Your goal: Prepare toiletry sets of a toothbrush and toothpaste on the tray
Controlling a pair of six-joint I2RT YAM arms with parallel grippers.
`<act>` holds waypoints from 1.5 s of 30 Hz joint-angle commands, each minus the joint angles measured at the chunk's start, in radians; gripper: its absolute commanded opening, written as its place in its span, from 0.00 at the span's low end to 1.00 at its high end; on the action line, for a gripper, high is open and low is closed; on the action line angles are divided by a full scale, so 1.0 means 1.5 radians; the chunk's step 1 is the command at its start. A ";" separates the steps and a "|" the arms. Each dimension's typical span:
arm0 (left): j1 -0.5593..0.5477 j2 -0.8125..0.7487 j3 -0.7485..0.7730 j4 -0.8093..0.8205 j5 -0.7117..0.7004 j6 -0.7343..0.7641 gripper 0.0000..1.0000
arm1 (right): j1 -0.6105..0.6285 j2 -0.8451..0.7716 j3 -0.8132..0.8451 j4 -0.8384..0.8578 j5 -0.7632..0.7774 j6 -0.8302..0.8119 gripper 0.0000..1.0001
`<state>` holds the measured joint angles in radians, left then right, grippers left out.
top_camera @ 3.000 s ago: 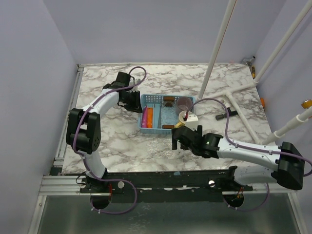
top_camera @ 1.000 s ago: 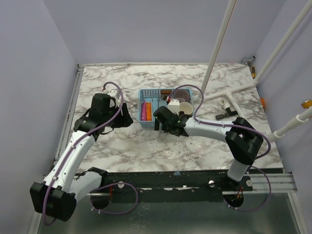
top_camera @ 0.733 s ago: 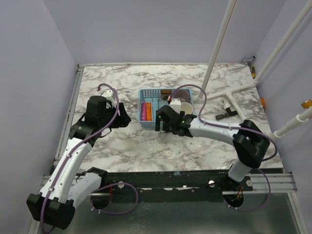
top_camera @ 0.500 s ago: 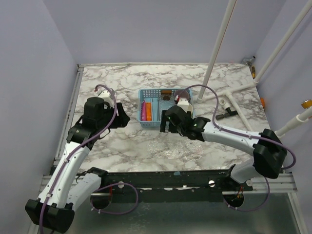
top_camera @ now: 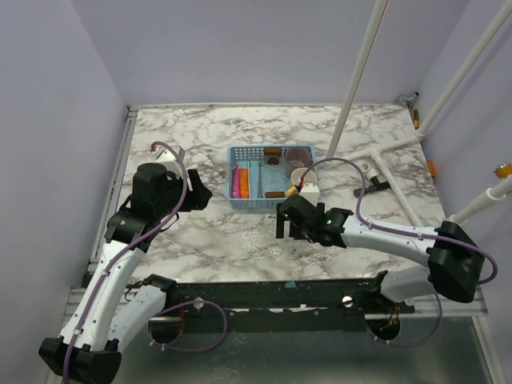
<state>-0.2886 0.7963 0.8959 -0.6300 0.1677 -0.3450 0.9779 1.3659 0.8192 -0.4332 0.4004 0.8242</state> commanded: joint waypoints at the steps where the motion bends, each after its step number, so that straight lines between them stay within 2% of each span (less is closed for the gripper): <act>1: -0.002 -0.016 -0.010 0.010 0.004 -0.007 0.64 | 0.023 0.001 -0.021 -0.020 0.035 0.058 1.00; 17: -0.002 -0.042 -0.014 0.014 -0.008 -0.015 0.64 | 0.095 0.104 -0.007 -0.036 0.098 0.174 1.00; 35: -0.002 -0.041 -0.014 0.014 -0.006 -0.017 0.64 | 0.150 0.198 0.032 -0.043 0.095 0.181 1.00; 45: -0.002 -0.044 -0.014 0.012 -0.013 -0.016 0.64 | 0.179 0.212 0.033 -0.043 0.086 0.187 1.00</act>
<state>-0.2886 0.7433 0.8856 -0.6285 0.1673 -0.3634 1.2179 1.6363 0.8822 -0.4946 0.5919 1.0637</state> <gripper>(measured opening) 0.640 0.998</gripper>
